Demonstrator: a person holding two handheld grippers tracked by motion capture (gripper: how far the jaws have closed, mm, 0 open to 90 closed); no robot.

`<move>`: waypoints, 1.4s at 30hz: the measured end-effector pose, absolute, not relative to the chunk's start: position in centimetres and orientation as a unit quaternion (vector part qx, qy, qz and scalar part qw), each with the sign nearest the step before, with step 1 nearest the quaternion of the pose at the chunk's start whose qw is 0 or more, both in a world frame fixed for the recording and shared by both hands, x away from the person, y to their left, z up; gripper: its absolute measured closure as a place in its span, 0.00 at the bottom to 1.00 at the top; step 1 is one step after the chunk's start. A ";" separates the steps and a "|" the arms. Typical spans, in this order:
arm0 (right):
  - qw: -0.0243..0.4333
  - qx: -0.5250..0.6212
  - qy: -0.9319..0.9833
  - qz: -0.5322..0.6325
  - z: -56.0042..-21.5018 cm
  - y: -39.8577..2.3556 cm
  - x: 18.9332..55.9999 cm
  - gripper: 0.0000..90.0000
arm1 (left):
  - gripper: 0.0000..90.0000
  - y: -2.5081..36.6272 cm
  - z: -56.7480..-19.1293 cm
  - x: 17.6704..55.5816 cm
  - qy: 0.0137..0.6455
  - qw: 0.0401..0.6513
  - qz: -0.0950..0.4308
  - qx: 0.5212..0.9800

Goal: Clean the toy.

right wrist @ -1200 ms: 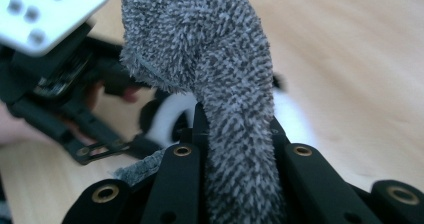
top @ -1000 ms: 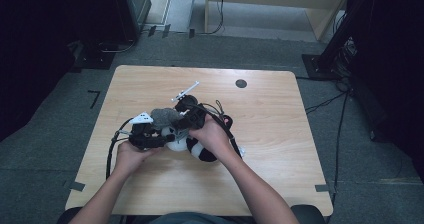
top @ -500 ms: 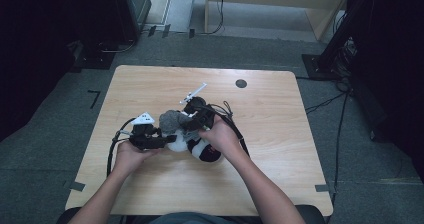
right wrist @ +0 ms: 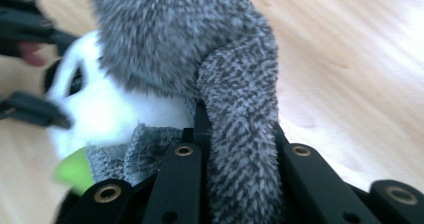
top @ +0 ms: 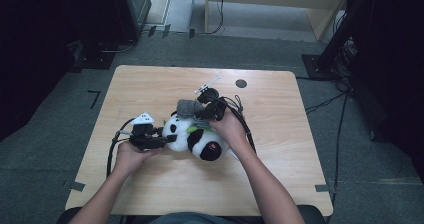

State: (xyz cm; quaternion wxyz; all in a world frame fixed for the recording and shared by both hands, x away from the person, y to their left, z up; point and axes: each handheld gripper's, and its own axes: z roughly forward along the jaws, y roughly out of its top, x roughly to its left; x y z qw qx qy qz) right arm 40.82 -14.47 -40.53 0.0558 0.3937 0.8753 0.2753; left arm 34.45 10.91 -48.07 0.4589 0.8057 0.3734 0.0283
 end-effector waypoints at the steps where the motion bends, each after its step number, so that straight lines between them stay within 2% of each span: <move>1: 0.060 0.396 0.874 0.276 -40.5 -14.6 41.1 0.87 | 0.50 10.9 -48.1 34.4 0.373 0.460 0.029 0.805; 5: 0.066 0.414 0.861 0.289 -39.3 -14.6 41.5 0.88 | 0.49 11.1 -48.2 34.4 0.369 0.463 0.029 0.806; 12: 0.062 0.369 0.868 0.328 -36.8 -12.0 39.3 0.88 | 0.48 11.2 -48.3 34.4 0.364 0.466 0.030 0.806; 18: 0.021 0.331 0.890 0.313 -38.4 -8.2 37.3 0.88 | 0.46 11.3 -48.4 34.4 0.370 0.470 0.027 0.801; 23: -0.006 0.333 0.892 0.306 -39.9 -7.5 36.9 0.88 | 0.44 11.3 -48.5 34.4 0.370 0.467 0.026 0.803; 32: 0.031 0.307 0.907 0.288 -40.0 -8.2 37.1 0.88 | 0.48 10.9 -48.1 34.3 0.372 0.460 0.039 0.805; 42: 0.031 0.321 0.898 0.299 -39.6 -9.0 38.2 0.88 | 0.49 10.9 -48.0 34.4 0.378 0.462 0.039 0.801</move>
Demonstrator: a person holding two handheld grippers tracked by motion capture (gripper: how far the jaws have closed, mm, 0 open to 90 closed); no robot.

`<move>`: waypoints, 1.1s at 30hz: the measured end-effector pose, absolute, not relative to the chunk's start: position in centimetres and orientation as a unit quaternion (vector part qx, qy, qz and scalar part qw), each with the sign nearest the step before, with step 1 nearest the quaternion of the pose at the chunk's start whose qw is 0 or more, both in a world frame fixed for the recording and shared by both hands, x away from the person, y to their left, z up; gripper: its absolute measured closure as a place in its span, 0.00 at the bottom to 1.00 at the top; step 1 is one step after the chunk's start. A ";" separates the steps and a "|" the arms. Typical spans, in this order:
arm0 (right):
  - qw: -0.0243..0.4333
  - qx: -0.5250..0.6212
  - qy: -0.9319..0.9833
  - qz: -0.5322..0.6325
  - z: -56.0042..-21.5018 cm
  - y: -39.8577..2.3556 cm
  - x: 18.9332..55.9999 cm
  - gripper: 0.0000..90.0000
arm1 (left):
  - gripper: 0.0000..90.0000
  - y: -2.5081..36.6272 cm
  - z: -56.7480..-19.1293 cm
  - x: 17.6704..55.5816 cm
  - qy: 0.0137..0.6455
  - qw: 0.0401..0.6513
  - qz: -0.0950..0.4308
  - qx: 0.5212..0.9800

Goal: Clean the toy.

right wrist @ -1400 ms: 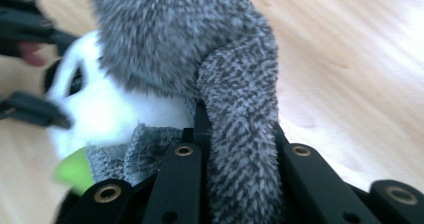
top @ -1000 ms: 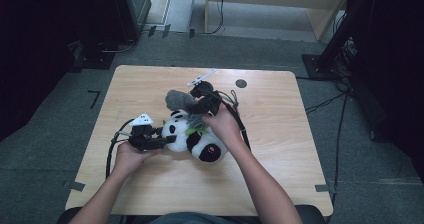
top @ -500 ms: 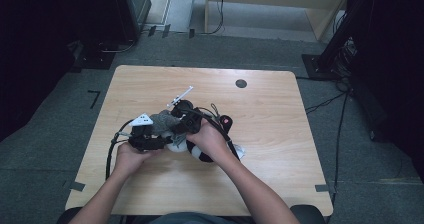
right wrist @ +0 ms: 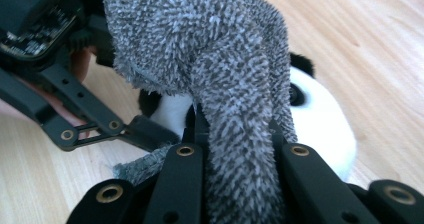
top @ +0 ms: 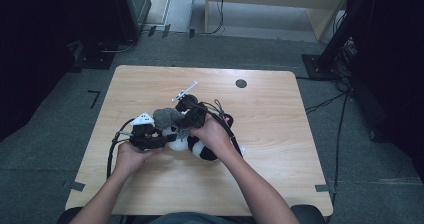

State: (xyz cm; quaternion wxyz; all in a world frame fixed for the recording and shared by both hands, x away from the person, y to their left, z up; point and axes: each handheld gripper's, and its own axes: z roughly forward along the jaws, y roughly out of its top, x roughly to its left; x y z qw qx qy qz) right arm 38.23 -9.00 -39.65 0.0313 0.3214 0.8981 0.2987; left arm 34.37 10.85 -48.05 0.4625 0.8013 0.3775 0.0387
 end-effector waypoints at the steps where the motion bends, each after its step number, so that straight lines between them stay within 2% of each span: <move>1: 0.033 0.327 0.896 0.300 -39.5 -9.2 38.3 0.88 | 0.49 10.9 -48.0 34.4 0.377 0.462 0.039 0.802; 8: 0.038 0.375 0.878 0.296 -39.7 -11.6 40.1 0.88 | 0.49 11.0 -48.1 34.3 0.372 0.459 0.037 0.806; 11: 0.035 0.408 0.871 0.271 -40.9 -13.5 41.5 0.88 | 0.49 10.9 -48.1 34.3 0.373 0.461 0.034 0.804; 14: 0.025 0.419 0.865 0.275 -41.2 -14.2 42.0 0.88 | 0.49 10.9 -48.1 34.3 0.373 0.463 0.034 0.804; 19: 0.036 0.427 0.861 0.273 -41.3 -14.7 42.7 0.87 | 0.49 10.9 -48.0 34.3 0.374 0.463 0.033 0.803; 26: 0.073 0.453 0.848 0.266 -40.1 -16.2 43.4 0.87 | 0.48 11.0 -48.1 34.2 0.370 0.461 0.035 0.806; 30: 0.079 0.458 0.840 0.279 -39.5 -17.2 43.4 0.87 | 0.48 11.0 -48.2 34.2 0.369 0.462 0.036 0.806; 33: 0.081 0.452 0.828 0.321 -37.8 -17.9 42.4 0.87 | 0.48 11.1 -48.2 34.2 0.367 0.461 0.037 0.807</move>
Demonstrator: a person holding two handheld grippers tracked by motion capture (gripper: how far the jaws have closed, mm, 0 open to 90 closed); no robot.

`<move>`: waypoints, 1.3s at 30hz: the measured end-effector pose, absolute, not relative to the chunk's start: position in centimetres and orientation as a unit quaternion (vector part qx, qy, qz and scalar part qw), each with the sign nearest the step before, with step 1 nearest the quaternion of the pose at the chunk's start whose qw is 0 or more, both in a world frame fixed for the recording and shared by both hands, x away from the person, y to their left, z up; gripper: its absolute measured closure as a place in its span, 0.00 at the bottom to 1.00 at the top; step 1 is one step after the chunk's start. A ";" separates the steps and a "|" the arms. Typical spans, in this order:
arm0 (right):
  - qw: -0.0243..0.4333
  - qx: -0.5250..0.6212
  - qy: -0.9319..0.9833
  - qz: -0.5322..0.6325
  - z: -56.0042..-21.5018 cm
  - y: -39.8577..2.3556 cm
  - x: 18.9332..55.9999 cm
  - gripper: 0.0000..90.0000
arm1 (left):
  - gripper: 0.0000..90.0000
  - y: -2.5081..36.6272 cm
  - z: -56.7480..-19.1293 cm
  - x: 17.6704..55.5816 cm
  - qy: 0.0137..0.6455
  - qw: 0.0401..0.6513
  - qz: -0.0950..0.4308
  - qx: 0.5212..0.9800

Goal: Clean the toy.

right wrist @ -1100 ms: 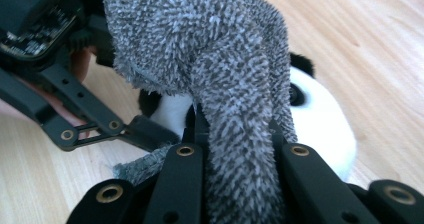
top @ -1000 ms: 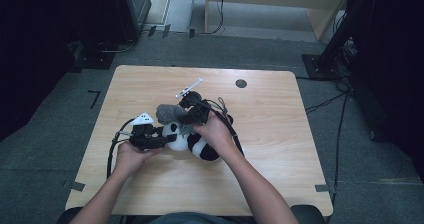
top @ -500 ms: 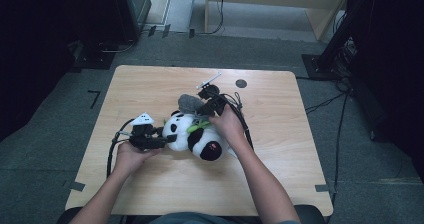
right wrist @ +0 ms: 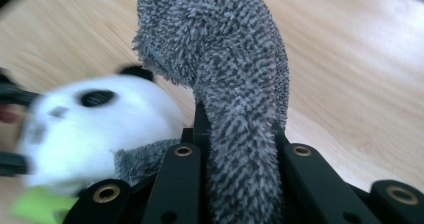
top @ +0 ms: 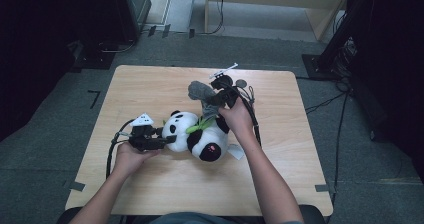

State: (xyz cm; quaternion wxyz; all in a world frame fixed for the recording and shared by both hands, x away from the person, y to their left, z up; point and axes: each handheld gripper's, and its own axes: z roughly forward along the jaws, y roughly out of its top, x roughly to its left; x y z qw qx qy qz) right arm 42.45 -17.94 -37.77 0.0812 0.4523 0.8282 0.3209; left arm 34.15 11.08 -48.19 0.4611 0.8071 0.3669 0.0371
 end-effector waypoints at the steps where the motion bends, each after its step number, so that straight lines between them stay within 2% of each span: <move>1: 0.081 0.452 0.828 0.321 -37.8 -17.9 42.4 0.87 | 0.48 11.1 -48.2 34.2 0.367 0.461 0.037 0.807; 7: 0.113 0.420 0.825 0.360 -34.5 -18.4 40.0 0.87 | 0.48 11.1 -48.2 34.1 0.367 0.462 0.037 0.807; 14: 0.129 0.426 0.821 0.357 -34.1 -19.8 39.7 0.87 | 0.48 11.1 -48.2 34.1 0.368 0.463 0.036 0.806; 17: 0.111 0.442 0.812 0.365 -34.6 -20.8 39.9 0.87 | 0.48 11.1 -48.2 34.1 0.367 0.462 0.036 0.807; 20: 0.140 0.457 0.806 0.350 -34.8 -22.1 40.1 0.87 | 0.48 11.1 -48.2 34.0 0.361 0.458 0.038 0.811; 22: 0.134 0.468 0.800 0.352 -34.9 -22.7 40.3 0.87 | 0.48 11.1 -48.2 34.0 0.360 0.456 0.039 0.813; 23: 0.117 0.478 0.792 0.361 -35.1 -23.6 40.5 0.87 | 0.48 11.2 -48.2 34.0 0.360 0.455 0.039 0.814; 29: 0.091 0.465 0.797 0.375 -35.5 -23.2 39.5 0.87 | 0.48 11.1 -48.2 34.0 0.362 0.457 0.038 0.812; 34: 0.062 0.427 0.820 0.376 -36.3 -20.1 38.2 0.87 | 0.48 11.1 -48.2 34.0 0.363 0.457 0.038 0.811; 39: 0.029 0.402 0.849 0.341 -38.7 -16.6 37.9 0.87 | 0.48 11.1 -48.2 34.0 0.362 0.456 0.038 0.812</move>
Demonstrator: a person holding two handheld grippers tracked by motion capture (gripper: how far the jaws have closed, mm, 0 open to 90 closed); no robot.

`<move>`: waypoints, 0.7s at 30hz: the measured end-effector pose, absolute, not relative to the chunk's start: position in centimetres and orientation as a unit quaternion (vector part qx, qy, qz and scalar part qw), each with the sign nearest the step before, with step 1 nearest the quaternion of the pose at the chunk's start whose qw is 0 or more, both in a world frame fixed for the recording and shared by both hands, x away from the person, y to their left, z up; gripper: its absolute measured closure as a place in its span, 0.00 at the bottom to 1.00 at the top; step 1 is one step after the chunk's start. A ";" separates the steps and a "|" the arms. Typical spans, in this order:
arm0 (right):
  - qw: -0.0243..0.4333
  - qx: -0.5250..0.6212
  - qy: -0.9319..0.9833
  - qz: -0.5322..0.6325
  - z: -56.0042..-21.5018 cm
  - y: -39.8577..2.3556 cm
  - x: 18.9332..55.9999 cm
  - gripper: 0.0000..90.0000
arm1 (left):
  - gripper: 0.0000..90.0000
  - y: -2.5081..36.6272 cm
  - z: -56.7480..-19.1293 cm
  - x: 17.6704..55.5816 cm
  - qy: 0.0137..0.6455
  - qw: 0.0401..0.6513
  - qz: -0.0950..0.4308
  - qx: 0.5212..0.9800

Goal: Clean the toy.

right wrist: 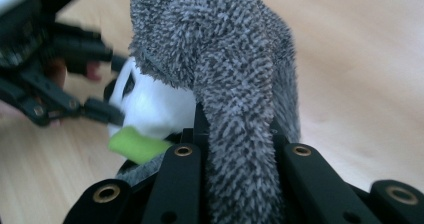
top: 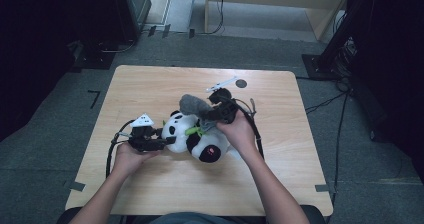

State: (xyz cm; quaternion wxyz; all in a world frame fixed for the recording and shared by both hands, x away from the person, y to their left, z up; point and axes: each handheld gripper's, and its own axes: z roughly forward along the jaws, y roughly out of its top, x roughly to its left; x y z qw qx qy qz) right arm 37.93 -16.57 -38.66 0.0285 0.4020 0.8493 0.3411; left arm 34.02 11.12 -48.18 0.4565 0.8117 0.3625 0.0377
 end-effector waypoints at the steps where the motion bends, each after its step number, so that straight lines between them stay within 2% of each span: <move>1: 0.021 0.399 0.858 0.323 -39.8 -15.6 37.9 0.87 | 0.48 11.1 -48.2 34.0 0.363 0.455 0.038 0.812; 12: 0.041 0.413 0.853 0.316 -40.4 -17.9 38.8 0.88 | 0.51 10.9 -48.0 34.2 0.373 0.458 0.031 0.806; 13: 0.047 0.416 0.852 0.314 -40.3 -18.1 38.9 0.88 | 0.51 10.9 -48.0 34.3 0.374 0.458 0.030 0.806; 15: 0.086 0.428 0.850 0.294 -40.0 -19.0 39.0 0.88 | 0.51 10.9 -48.0 34.3 0.374 0.457 0.028 0.806; 17: 0.085 0.438 0.847 0.289 -40.1 -19.6 39.2 0.88 | 0.51 10.9 -48.0 34.2 0.372 0.456 0.029 0.808; 21: 0.052 0.465 0.827 0.310 -40.4 -21.6 39.9 0.87 | 0.51 10.9 -48.0 34.2 0.373 0.458 0.027 0.806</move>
